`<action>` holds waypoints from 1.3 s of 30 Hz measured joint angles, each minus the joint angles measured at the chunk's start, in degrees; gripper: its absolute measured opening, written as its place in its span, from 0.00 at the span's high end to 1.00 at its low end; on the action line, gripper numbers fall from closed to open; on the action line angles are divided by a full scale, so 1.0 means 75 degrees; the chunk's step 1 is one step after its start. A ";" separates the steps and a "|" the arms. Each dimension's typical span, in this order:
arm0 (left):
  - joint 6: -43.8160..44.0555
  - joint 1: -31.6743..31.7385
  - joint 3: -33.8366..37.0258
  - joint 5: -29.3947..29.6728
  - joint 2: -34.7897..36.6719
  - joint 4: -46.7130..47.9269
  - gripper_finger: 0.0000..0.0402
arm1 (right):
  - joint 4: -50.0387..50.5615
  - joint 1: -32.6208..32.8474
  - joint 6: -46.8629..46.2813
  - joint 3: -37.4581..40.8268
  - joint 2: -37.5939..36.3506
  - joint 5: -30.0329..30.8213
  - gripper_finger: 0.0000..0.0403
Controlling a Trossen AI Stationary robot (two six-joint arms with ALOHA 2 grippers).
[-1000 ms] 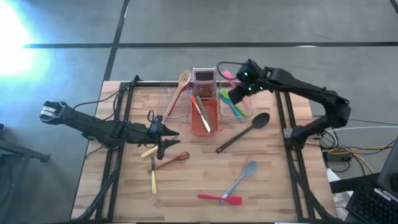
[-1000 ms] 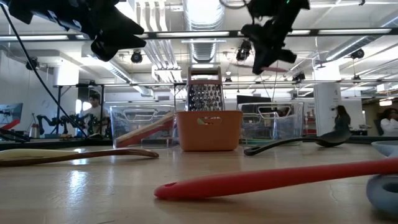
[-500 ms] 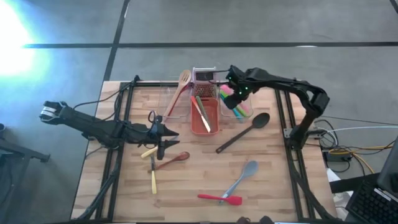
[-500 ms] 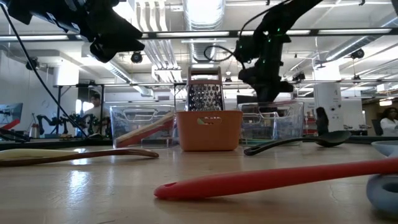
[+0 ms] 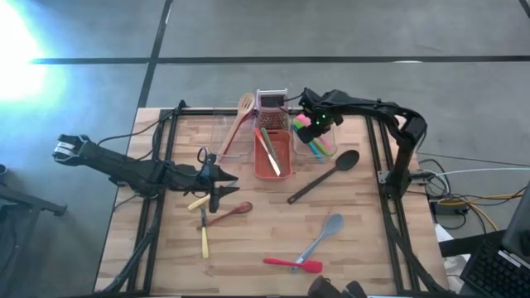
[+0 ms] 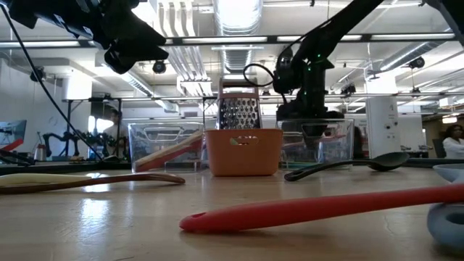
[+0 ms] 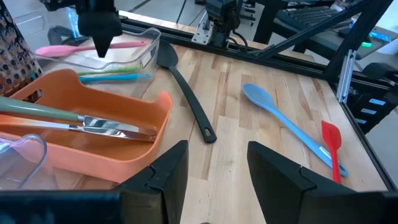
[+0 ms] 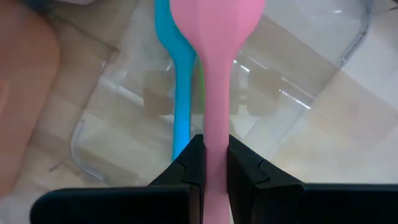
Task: Pick & Place Kitchen Items
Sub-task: Put the pink spatula into the right transparent bin, then put the top yellow table knife into the orange bin
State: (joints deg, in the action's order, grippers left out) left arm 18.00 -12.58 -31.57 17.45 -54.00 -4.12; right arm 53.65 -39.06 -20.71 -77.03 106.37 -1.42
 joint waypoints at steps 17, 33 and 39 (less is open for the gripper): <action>0.0068 0.0000 0.0000 -0.0003 0.0000 -0.0003 0.58 | -0.0126 0.0004 -0.0213 0.0128 0.0070 0.0011 0.91; 0.0064 0.0000 0.0000 -0.0003 0.0000 -0.0028 0.58 | -0.0189 0.0039 0.0026 0.0087 -0.0618 0.0321 0.70; 0.0027 0.0000 0.0000 -0.0003 0.0000 -0.0026 0.58 | -0.0073 0.0321 0.0037 0.0117 -0.1977 0.0805 0.75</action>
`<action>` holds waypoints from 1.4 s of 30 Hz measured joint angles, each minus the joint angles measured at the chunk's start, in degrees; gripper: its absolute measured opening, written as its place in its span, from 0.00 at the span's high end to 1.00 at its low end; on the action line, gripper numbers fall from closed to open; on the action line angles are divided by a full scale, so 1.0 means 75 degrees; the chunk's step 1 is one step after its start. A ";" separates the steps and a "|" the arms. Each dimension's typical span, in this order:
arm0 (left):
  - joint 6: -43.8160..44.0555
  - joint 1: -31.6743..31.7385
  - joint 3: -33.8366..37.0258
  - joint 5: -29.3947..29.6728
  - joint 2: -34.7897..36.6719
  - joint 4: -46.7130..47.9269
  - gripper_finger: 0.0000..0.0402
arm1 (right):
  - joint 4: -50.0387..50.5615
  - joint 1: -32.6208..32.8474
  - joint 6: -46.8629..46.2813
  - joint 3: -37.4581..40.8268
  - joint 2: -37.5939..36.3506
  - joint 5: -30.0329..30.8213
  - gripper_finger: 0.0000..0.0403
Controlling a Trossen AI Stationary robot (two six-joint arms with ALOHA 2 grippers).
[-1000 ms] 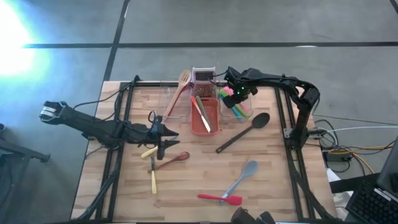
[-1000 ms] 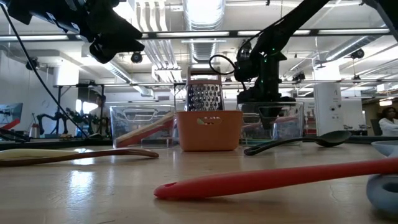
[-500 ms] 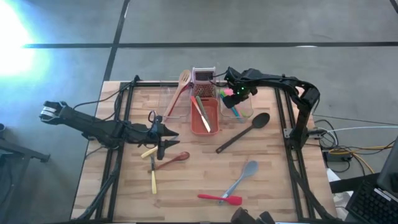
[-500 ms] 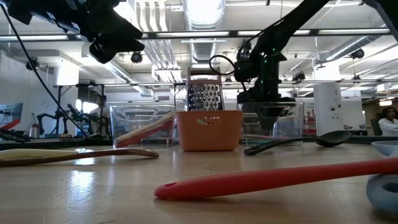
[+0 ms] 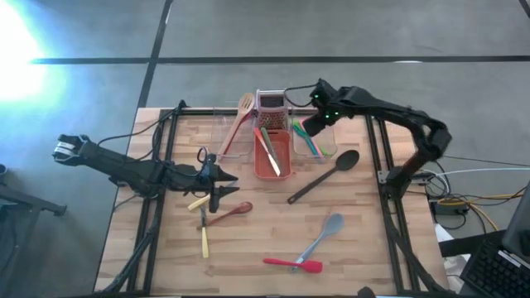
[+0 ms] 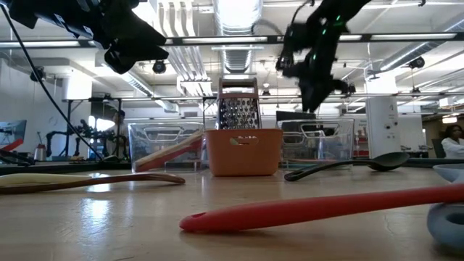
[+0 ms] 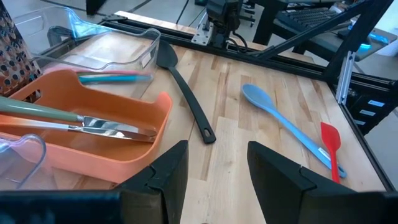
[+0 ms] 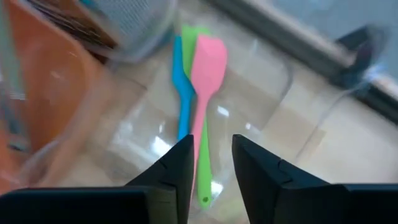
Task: Pick & Place Kitchen Items
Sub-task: Put the top yellow table knife into the orange bin
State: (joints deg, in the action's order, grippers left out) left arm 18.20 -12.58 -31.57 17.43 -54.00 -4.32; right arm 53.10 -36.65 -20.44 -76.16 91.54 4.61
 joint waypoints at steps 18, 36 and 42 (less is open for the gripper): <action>-0.0088 0.0000 0.0000 -0.0183 0.0215 0.0040 0.58 | -0.1636 0.3558 -0.0928 0.2590 -0.3440 0.0989 0.97; 0.1788 -0.0058 -0.1569 -0.0528 0.0997 0.4985 0.58 | -0.5668 0.5865 -0.1695 0.5345 -0.4088 0.1979 0.98; 0.2809 -0.0061 -0.1920 -0.0408 0.0803 0.6816 0.58 | -0.6210 0.5908 -0.1699 0.5779 -0.4085 0.2204 0.98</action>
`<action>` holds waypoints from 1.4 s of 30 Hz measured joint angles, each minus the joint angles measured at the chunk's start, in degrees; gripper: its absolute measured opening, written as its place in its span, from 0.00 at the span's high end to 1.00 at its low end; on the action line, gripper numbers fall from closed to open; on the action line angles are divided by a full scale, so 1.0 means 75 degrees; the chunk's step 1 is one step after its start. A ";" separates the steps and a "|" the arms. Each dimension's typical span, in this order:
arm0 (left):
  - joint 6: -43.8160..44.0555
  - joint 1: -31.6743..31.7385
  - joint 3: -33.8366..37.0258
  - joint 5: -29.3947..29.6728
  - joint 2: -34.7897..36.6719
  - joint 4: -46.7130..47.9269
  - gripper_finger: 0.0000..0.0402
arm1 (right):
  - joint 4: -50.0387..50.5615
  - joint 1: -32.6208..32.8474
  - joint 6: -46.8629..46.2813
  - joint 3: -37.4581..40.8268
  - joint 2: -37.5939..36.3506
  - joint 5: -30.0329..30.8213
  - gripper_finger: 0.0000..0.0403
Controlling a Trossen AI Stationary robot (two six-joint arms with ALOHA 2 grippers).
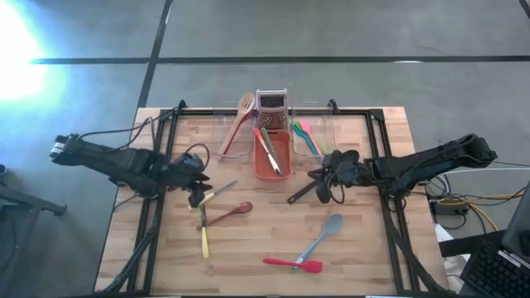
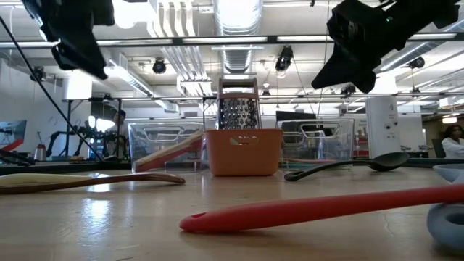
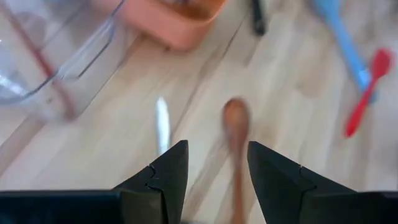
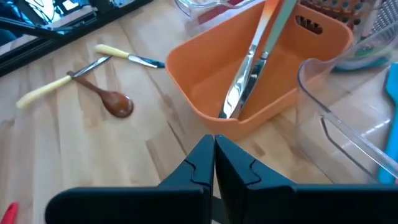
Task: Pick & Place Kitchen Items
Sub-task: Put the top yellow table knife into the orange bin
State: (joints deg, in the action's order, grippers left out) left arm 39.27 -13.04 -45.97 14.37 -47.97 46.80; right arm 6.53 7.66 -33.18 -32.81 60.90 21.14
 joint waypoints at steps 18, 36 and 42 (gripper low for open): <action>0.1122 -0.0337 0.0055 -0.1289 -0.2513 0.2330 0.58 | -0.0181 -0.0001 -0.0113 0.0249 0.0003 0.0000 0.98; 0.1389 -0.0877 0.0288 -0.1448 -0.3537 0.1548 0.58 | -0.0184 -0.0003 -0.0124 0.0250 0.0003 -0.0023 0.98; 0.1376 -0.0884 0.0786 -0.1595 -0.3592 0.1420 0.58 | -0.0181 -0.0003 -0.0159 0.0250 0.0004 -0.0029 0.98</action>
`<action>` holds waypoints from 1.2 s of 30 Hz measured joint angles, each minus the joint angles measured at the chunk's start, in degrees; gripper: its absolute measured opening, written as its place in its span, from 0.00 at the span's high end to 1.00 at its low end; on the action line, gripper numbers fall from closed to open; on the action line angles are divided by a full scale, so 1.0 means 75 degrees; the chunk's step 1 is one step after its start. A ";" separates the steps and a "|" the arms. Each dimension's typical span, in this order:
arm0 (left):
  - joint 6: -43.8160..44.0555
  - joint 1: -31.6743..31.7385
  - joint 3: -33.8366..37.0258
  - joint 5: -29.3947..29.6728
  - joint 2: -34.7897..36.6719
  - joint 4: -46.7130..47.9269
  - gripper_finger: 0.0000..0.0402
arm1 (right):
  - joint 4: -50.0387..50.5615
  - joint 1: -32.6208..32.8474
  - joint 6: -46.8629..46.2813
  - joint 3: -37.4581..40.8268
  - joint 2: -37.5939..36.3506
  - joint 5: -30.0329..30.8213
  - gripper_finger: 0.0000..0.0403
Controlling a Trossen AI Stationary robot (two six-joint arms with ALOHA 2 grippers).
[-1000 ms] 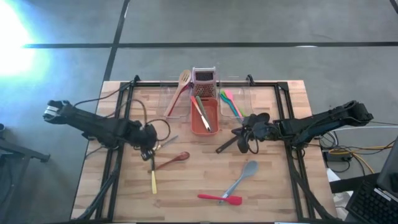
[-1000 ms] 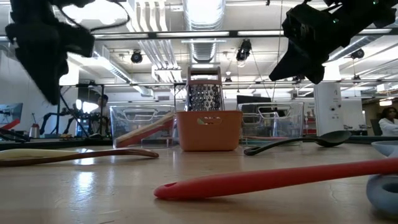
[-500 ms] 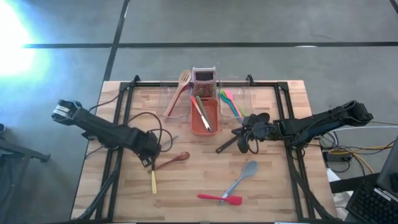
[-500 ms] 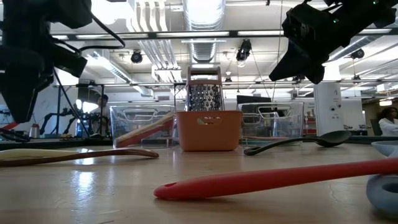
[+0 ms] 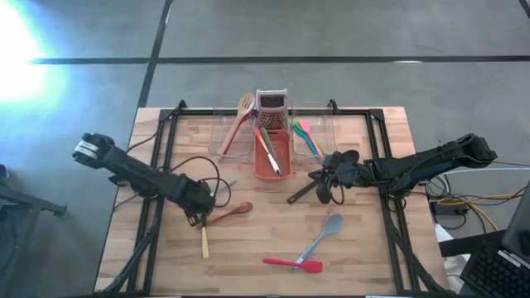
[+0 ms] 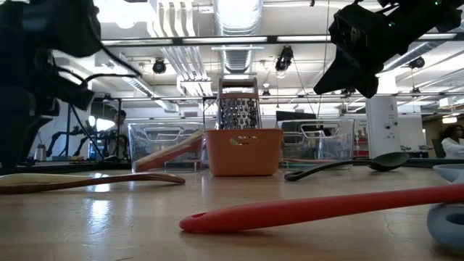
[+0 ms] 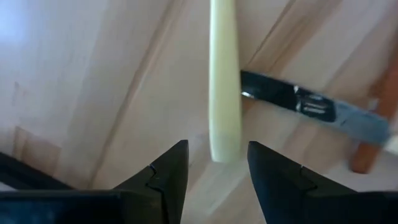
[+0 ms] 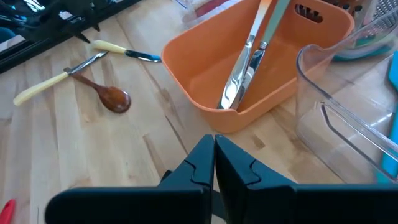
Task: Pick & Place Kitchen Items
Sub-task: Put the top yellow table knife into the orange bin
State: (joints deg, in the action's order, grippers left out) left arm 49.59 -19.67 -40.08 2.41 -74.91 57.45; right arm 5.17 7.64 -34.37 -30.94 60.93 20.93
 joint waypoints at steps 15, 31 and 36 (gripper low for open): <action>-0.0167 0.0007 0.1085 -0.0279 0.0029 -0.1601 0.58 | -0.0032 0.0000 -0.0023 0.0000 0.0002 -0.0003 0.98; -0.0205 -0.0002 0.1142 -0.0084 0.0015 -0.1749 0.81 | -0.0143 -0.0003 0.0003 0.0000 0.0002 0.0000 0.98; -0.0196 -0.0002 0.1142 -0.0078 0.0025 -0.1741 0.81 | -0.0142 -0.0003 0.0038 0.0000 0.0002 0.0000 0.98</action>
State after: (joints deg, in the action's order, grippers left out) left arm 48.12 -19.68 -31.51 1.83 -74.72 44.40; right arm 4.10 7.62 -34.09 -30.94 60.95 20.93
